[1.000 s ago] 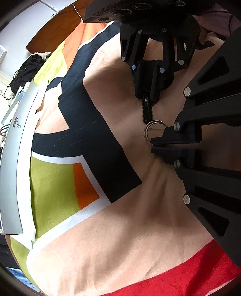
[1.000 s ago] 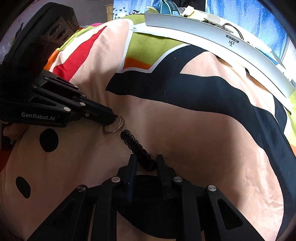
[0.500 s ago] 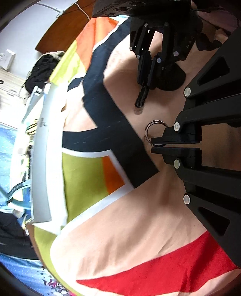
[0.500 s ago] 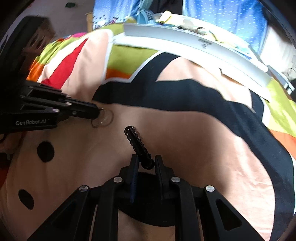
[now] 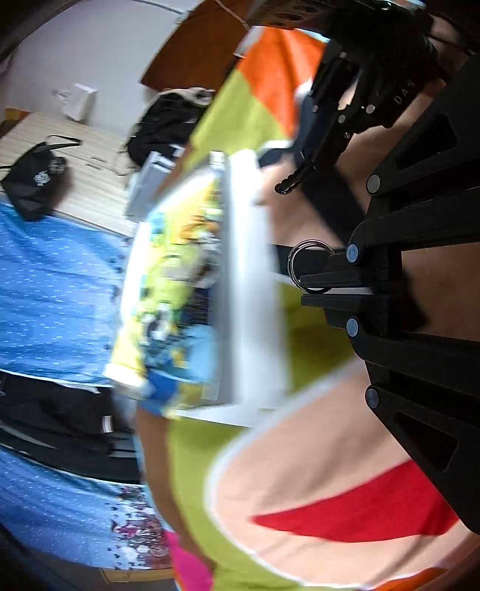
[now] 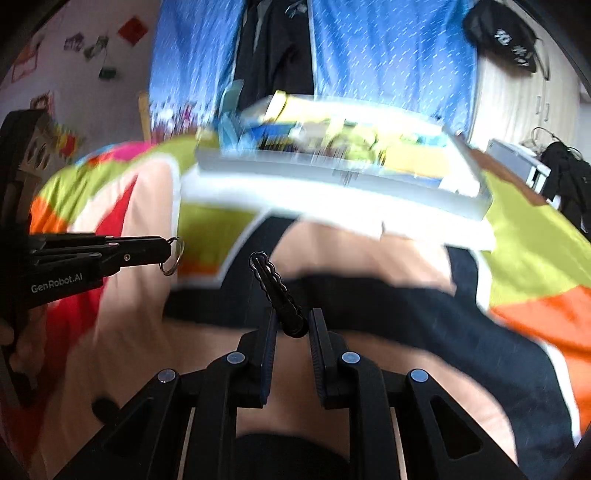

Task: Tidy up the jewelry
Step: 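Carry the hoops and bead keychain into the white tray and open both tools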

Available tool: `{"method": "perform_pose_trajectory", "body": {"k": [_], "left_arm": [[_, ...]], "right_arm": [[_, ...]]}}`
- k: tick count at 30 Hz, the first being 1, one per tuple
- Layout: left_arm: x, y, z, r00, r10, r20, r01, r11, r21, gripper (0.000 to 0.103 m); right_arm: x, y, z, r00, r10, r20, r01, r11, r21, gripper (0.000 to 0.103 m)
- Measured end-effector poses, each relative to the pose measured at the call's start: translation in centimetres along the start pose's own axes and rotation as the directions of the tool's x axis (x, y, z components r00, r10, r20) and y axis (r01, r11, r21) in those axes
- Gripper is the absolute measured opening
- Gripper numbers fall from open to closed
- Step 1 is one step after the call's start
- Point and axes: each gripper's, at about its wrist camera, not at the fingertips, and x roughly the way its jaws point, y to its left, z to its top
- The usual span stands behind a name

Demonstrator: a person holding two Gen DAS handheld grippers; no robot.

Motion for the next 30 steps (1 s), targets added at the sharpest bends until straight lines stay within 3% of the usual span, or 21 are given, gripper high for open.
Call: {"method": "perform_pose_trajectory", "body": {"k": [6, 13, 19, 30], "left_arm": [[2.0, -1.0, 7.0, 0.998, 0.024, 0.051, -0.023, 1.0, -0.007, 0.001], [8.1, -2.2, 12.6, 0.997, 0.074, -0.002, -0.074, 0.997, -0.01, 0.001], [12.6, -1.8, 13.5, 0.992, 0.097, -0.083, -0.097, 0.995, 0.001, 0.001], [15.1, -3.1, 14.2, 0.98, 0.133, -0.149, -0.128, 0.991, 0.038, 0.001]], "right_arm": [[-0.7, -3.8, 4.4, 0.987, -0.03, 0.157, 0.009, 0.991, 0.133, 0.017], [1.0, -9.6, 8.6, 0.967, -0.153, 0.203, 0.095, 0.959, 0.267, 0.017], [3.5, -13.3, 9.6, 0.974, -0.148, 0.174, 0.075, 0.925, 0.372, 0.017], [5.7, -13.8, 9.2, 0.987, -0.115, 0.116, 0.06, 0.917, 0.394, 0.018]]}}
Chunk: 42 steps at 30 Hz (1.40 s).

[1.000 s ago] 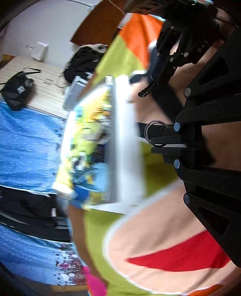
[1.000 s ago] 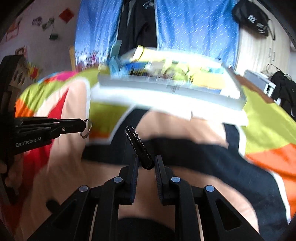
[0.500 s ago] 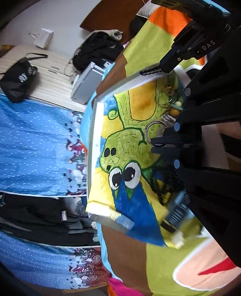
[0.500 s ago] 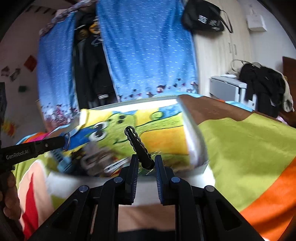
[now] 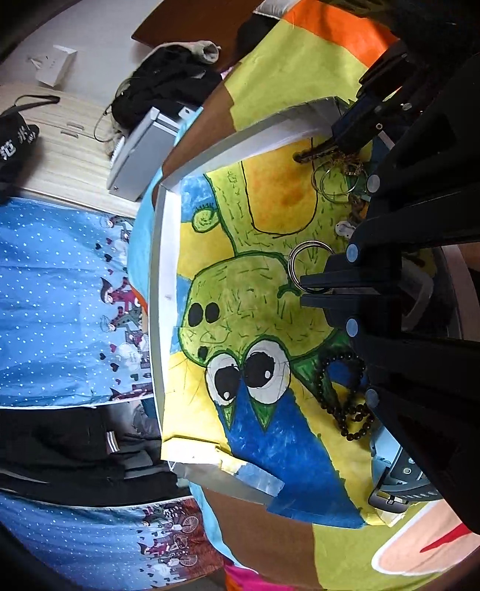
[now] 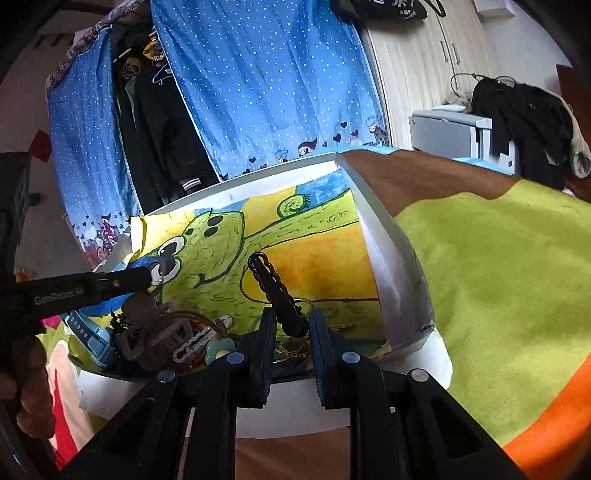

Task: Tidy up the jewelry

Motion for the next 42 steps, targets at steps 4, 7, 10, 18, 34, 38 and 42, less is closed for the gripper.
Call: {"method": "perform_pose_trajectory", "body": {"k": [4, 7, 10, 18, 34, 38, 42], "left_arm": [[0.4, 0.4, 0.4, 0.999, -0.015, -0.033, 0.014, 0.999, -0.049, 0.001], [0.5, 1.1, 0.5, 0.999, -0.02, -0.047, 0.015, 0.996, -0.091, 0.003], [0.0, 1.3, 0.3, 0.999, -0.009, -0.05, 0.004, 0.996, -0.09, 0.015], [-4.6, 1.9, -0.7, 0.998, -0.046, 0.03, 0.05, 0.987, -0.156, 0.061], [-20.3, 1.2, -6.0, 0.959, -0.018, 0.281, 0.045, 0.995, -0.088, 0.093], [-23.9, 0.3, -8.5, 0.942, -0.02, 0.336, 0.037, 0.998, -0.044, 0.094], [-27.1, -0.1, -11.3, 0.919, -0.035, 0.393, 0.052, 0.998, -0.034, 0.101]], "right_arm": [[0.0, -0.3, -0.2, 1.0, 0.001, -0.009, -0.001, 1.0, 0.01, 0.018], [0.0, -0.5, -0.2, 1.0, -0.001, -0.015, 0.001, 1.0, 0.016, 0.018], [-0.2, -0.4, -0.2, 1.0, -0.007, -0.013, 0.007, 1.0, 0.008, 0.018], [-2.2, 0.1, 0.0, 1.0, -0.014, 0.018, 0.014, 1.0, 0.003, 0.039], [-13.7, 3.0, 1.0, 0.977, 0.013, 0.214, -0.004, 0.999, -0.045, 0.099], [-17.4, 3.9, 0.3, 0.96, 0.033, 0.276, -0.016, 0.998, -0.064, 0.103], [-20.7, 4.6, -1.0, 0.945, 0.052, 0.324, -0.027, 0.996, -0.08, 0.103]]}}
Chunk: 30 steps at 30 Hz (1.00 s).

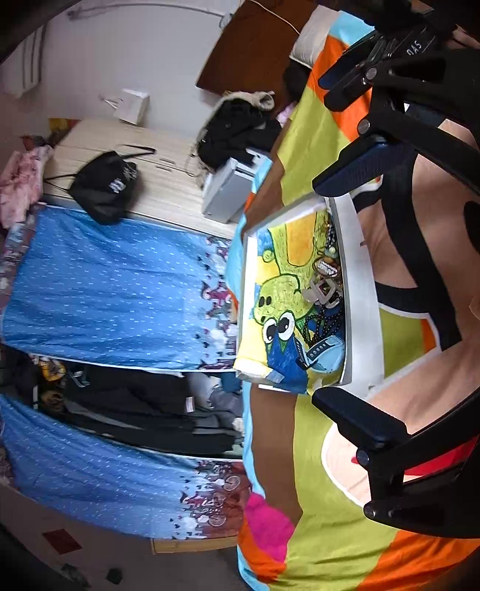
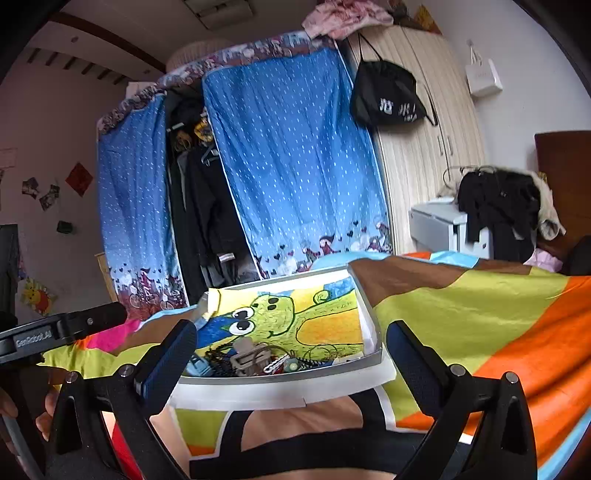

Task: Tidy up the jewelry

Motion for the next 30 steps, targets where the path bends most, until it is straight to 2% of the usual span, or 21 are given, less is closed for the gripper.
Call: {"method": "perform_pose_trajectory", "body": {"k": [11, 20, 24, 30], "left_arm": [[-8.5, 0.5, -3.8, 0.998, 0.005, 0.064, -0.005, 1.0, -0.009, 0.101], [-12.7, 2.0, -8.1, 0.996, 0.035, 0.086, -0.035, 0.999, -0.01, 0.101], [-13.9, 2.3, -10.5, 0.995, 0.055, 0.084, -0.056, 0.998, 0.012, 0.101], [-14.7, 2.8, -14.1, 0.995, 0.07, 0.072, -0.073, 0.997, 0.036, 0.101]], "right_arm": [[-7.1, 3.1, -2.7, 0.996, 0.051, 0.075, -0.046, 0.997, -0.061, 0.103], [-11.9, 4.9, -6.0, 0.993, 0.064, 0.099, -0.06, 0.997, -0.041, 0.103], [-13.6, 5.7, -7.4, 0.996, 0.042, 0.082, -0.039, 0.999, -0.033, 0.103], [-14.9, 6.7, -9.5, 1.0, 0.008, 0.015, -0.007, 0.999, -0.033, 0.103]]}}
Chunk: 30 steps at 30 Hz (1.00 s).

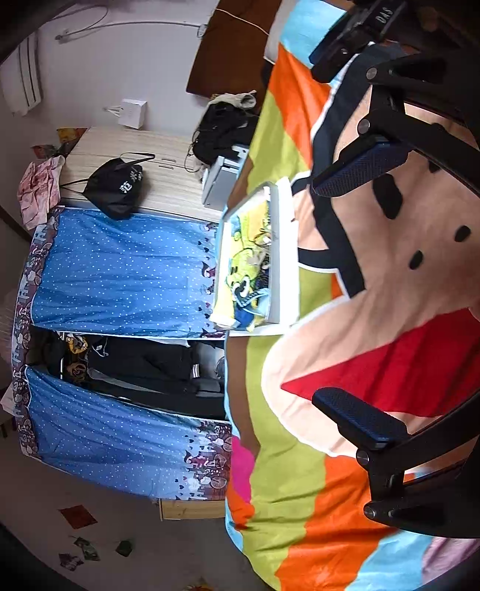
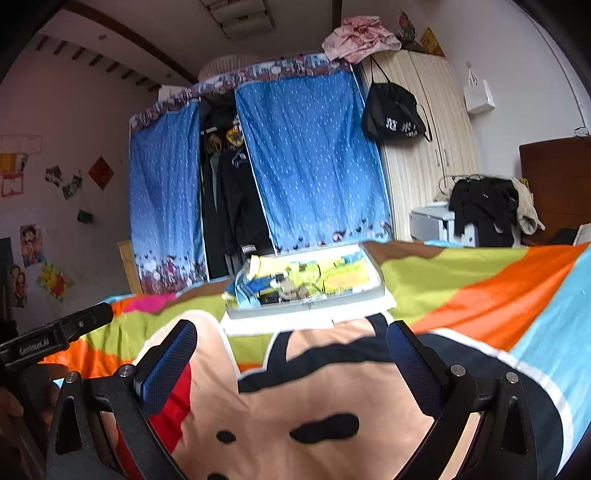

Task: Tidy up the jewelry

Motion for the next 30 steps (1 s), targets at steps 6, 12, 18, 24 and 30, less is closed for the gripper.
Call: {"method": "perform_pose_trajectory", "body": {"k": [6, 12, 18, 24, 30], "left_arm": [[0.0, 0.4, -2.5, 1.0, 0.015, -0.012, -0.015, 1.0, 0.02, 0.101], [0.2, 1.5, -3.3, 1.0, 0.015, -0.026, -0.015, 1.0, -0.009, 0.101], [0.1, 1.9, -3.5, 0.999, 0.014, -0.031, -0.015, 1.0, -0.026, 0.101], [0.0, 1.9, -3.5, 1.0, 0.014, -0.027, -0.015, 1.0, -0.017, 0.101], [0.0, 1.8, -3.8, 0.999, 0.017, -0.028, -0.017, 1.0, -0.004, 0.101]], "right_arm": [[-0.4, 0.7, -1.9, 0.998, -0.033, -0.061, 0.034, 0.999, 0.019, 0.103], [-0.3, 1.8, -3.2, 0.993, -0.054, -0.108, 0.053, 0.999, -0.008, 0.103], [-0.1, 2.7, -4.0, 0.988, -0.069, -0.137, 0.063, 0.997, -0.045, 0.103], [0.1, 2.9, -4.2, 0.986, -0.081, -0.149, 0.072, 0.995, -0.064, 0.103], [0.1, 2.7, -4.2, 0.985, -0.087, -0.152, 0.078, 0.995, -0.06, 0.103]]}}
